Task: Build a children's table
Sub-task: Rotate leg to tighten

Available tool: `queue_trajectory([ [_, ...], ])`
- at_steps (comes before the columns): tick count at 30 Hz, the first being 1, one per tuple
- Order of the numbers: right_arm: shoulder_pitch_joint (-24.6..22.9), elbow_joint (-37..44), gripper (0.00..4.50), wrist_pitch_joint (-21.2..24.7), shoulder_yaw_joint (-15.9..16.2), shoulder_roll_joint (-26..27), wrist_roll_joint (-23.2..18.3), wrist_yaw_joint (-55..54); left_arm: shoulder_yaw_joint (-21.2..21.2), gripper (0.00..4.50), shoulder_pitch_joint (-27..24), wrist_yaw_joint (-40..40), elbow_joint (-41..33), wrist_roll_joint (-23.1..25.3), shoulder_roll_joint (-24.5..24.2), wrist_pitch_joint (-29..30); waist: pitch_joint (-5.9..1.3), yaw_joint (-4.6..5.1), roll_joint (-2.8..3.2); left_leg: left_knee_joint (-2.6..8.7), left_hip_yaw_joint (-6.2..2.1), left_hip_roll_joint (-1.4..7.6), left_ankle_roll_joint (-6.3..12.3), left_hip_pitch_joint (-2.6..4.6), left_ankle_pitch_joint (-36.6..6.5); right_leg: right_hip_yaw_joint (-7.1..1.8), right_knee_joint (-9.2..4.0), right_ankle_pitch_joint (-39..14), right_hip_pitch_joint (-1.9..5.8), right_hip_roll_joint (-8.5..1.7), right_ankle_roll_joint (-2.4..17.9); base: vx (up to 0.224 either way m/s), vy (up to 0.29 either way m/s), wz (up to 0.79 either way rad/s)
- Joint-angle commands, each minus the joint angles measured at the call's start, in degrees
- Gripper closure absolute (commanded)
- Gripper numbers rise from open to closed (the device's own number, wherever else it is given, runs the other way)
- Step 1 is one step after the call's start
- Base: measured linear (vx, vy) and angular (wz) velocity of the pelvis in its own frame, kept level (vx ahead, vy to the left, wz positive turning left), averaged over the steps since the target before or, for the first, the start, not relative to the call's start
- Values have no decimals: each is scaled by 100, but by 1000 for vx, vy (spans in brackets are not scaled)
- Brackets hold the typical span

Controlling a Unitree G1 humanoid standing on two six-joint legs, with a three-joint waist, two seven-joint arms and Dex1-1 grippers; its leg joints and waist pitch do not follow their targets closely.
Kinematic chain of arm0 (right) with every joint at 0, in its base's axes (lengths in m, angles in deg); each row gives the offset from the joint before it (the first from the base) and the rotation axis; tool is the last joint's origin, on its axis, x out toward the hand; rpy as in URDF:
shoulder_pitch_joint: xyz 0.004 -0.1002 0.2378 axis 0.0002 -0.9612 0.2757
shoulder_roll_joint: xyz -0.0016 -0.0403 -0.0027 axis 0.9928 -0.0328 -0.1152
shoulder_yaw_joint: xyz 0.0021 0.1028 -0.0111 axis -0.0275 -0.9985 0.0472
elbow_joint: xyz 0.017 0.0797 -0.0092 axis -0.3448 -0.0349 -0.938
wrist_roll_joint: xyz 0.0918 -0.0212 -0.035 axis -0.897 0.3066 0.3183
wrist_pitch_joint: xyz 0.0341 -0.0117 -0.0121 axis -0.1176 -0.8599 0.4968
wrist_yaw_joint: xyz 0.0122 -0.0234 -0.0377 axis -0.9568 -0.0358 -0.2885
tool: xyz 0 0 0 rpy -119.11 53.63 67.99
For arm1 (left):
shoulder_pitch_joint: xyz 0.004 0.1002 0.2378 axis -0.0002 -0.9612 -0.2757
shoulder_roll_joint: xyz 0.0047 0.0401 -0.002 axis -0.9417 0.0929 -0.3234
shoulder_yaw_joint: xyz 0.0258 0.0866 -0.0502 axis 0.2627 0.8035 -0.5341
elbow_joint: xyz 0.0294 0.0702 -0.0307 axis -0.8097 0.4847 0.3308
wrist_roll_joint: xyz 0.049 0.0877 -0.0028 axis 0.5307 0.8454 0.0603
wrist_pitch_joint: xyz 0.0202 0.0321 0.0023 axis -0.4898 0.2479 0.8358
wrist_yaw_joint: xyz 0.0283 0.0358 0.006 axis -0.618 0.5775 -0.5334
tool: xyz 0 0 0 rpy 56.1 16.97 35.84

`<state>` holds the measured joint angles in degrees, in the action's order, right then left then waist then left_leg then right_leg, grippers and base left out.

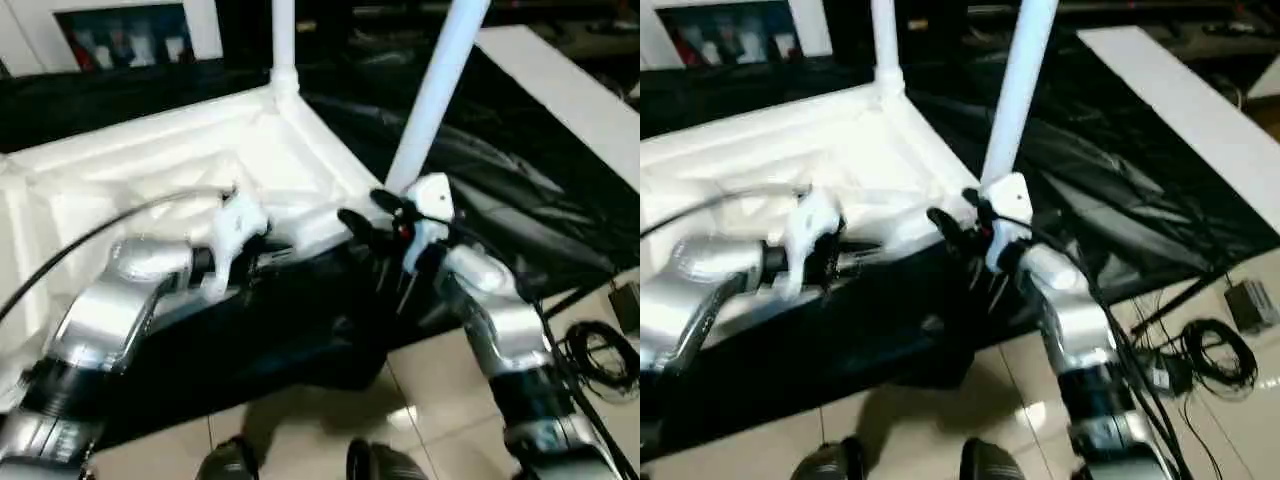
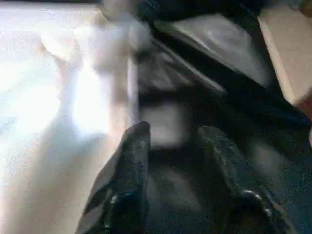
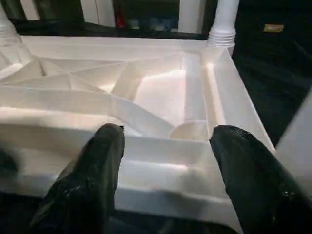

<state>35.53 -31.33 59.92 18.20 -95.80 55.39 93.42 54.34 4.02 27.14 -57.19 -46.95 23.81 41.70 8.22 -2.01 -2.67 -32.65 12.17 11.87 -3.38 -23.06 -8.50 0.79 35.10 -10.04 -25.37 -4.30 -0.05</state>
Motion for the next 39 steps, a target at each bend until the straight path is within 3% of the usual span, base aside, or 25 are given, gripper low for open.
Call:
queue_trajectory([
  [1, 199, -358, 138, -207, -49, 57, 102, -70, 114, 250, -177, -116, -352, 40, -95, 235, -518, 7, 40, 292, -27, 98, 180, 195, -744, -165, -286, -450, 313, -194, 1275, 0, 0, 0],
  [8, 1034, -1695, 138, -726, -377, 142, 321, -837, 332, 188, -768, -651, -544, 762, -429, 317, -532, 7, 58, 279, -42, 73, 9, 205, -840, -165, -285, -607, 308, -176, 1133, 0, 0, 0],
  [11, 1139, -1882, 138, -828, -425, 117, 333, -903, 329, 167, -813, -799, -610, 845, -465, 391, -541, -3, 59, 266, -39, 62, 16, 201, -847, -164, -266, -481, 312, -164, 1123, 0, 0, 0],
  [13, 1236, -2034, 138, -867, -548, 12, 349, -1099, 216, 147, -783, -1081, -500, 992, -426, 309, -542, -1, 25, 262, -38, 58, 25, 186, -843, -162, -262, -445, 321, -157, 1122, 0, 0, 0],
  [16, 1326, -2246, 138, -988, -676, -168, 410, -1278, 67, 125, -722, -1320, -476, 1029, -379, 308, -543, -18, 36, 246, -40, 57, 13, 189, -900, -163, -265, -542, 311, -159, 1107, 0, 0, 0],
  [25, 1623, -3096, 138, -1451, -963, -705, 486, -1472, -108, 125, -697, -1355, -548, 928, -415, 315, -530, -76, 12, 218, -57, 30, -164, 177, -1307, -147, -309, -1221, 279, -148, 914, 0, 0, 0],
  [34, 1956, -3972, 138, -1847, -1149, -1351, 539, -1576, -391, 125, -1016, -1116, -727, 527, -546, -149, -580, 12, -62, 154, -50, 3, 84, 90, -1030, -132, -264, -926, 338, -149, 1026, 0, 0, 0],
  [35, 1973, -4001, 138, -1879, -1193, -1354, 515, -1470, -431, 125, -1086, -1027, -775, 465, -568, -275, -571, 24, -83, 151, -44, 5, 137, 90, -1040, -134, -279, -975, 322, -149, 1024, 0, 0, 0],
  [39, 1788, -3686, 138, -1757, -1091, -1252, 376, -691, -425, 125, -1261, -831, -1059, 311, -622, -290, -553, 21, -77, 156, -45, 44, 250, 115, -1087, -134, -279, -1000, 292, -150, 1096, 0, 0, 0],
])
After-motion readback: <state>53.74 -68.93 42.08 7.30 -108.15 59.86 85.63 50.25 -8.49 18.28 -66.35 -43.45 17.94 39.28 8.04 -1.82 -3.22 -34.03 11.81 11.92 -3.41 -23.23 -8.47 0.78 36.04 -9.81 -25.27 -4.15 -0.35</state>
